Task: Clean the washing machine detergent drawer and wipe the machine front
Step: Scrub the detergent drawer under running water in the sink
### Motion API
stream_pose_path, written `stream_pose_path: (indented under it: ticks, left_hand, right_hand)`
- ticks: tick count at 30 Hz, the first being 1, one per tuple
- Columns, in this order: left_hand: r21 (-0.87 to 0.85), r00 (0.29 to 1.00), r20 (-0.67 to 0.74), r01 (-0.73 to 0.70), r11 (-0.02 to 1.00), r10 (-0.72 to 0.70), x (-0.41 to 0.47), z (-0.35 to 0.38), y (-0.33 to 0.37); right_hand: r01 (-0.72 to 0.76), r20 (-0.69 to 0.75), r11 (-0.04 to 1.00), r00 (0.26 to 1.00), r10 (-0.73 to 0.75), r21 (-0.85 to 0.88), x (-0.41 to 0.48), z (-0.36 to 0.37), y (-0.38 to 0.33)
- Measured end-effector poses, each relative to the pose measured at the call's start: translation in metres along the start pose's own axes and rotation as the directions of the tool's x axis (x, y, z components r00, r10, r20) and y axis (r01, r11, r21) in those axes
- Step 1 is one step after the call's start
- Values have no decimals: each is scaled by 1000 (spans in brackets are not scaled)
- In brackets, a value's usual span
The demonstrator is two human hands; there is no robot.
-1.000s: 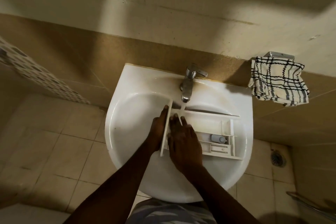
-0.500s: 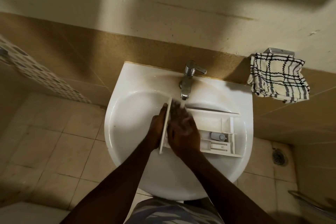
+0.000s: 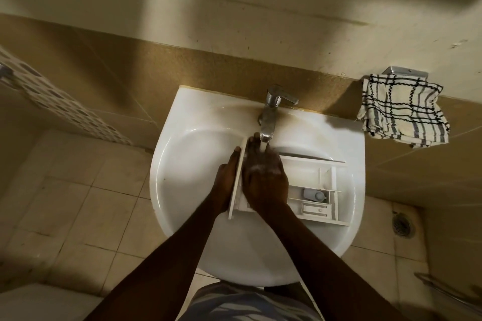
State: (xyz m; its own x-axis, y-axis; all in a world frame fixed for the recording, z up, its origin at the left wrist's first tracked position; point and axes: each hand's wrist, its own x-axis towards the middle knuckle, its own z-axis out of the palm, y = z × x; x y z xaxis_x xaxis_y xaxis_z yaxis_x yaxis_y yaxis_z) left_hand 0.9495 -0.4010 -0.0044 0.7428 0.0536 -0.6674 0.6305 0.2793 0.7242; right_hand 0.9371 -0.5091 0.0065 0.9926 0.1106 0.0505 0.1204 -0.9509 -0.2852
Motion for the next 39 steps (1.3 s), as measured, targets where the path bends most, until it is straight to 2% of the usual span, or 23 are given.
stream_pose_path:
  ticks: [4, 7, 10, 12, 15, 24, 26, 29, 31, 33, 35, 37, 39]
  left_hand:
    - [-11, 1000, -4, 11, 1000, -11, 1, -1, -1]
    - [-17, 999, 17, 37, 999, -36, 3, -2, -1]
    - [-4, 1000, 17, 25, 1000, -25, 4, -3, -2]
    - [17, 1000, 11, 4, 1000, -4, 4, -3, -3]
    - [28, 1000, 20, 1, 1000, -2, 3, -2, -3]
    - [23, 998, -7, 64, 998, -63, 6, -2, -4]
    - [12, 999, 7, 53, 999, -53, 6, -2, -5]
    - [29, 998, -8, 56, 998, -56, 8, -4, -7]
    - [23, 999, -2, 52, 998, -52, 7, -3, -7]
    - [17, 999, 1, 52, 999, -52, 7, -4, -7]
    - [25, 998, 1, 59, 998, -59, 6, -4, -5]
    - [17, 997, -12, 78, 997, -78, 7, -4, -6]
    - [15, 997, -16, 73, 997, -73, 6, -5, -5]
  right_hand:
    - [79, 22, 993, 996, -81, 91, -47, -9, -7]
    - [204, 28, 974, 978, -208, 100, -93, -10, -1]
    - [240, -9, 969, 971, -240, 56, -79, -8, 6]
    - [215, -10, 977, 977, -215, -1, -49, -7, 7]
    - [190, -4, 982, 982, -190, 2, -23, -4, 6]
    - [438, 97, 897, 892, -442, 62, -76, -20, 33]
    - [339, 104, 940, 934, -341, 38, -58, -23, 45]
    - [50, 107, 998, 993, -47, -28, -26, -34, 52]
    - [18, 187, 999, 982, -13, -29, -18, -41, 41]
    - [77, 255, 996, 963, -87, 48, -19, -44, 32]
    - [117, 250, 988, 958, -139, 100, -22, -48, 35]
    - [52, 223, 999, 973, -53, 13, -20, -57, 55]
    - [-91, 245, 991, 963, 114, -101, -16, -67, 79]
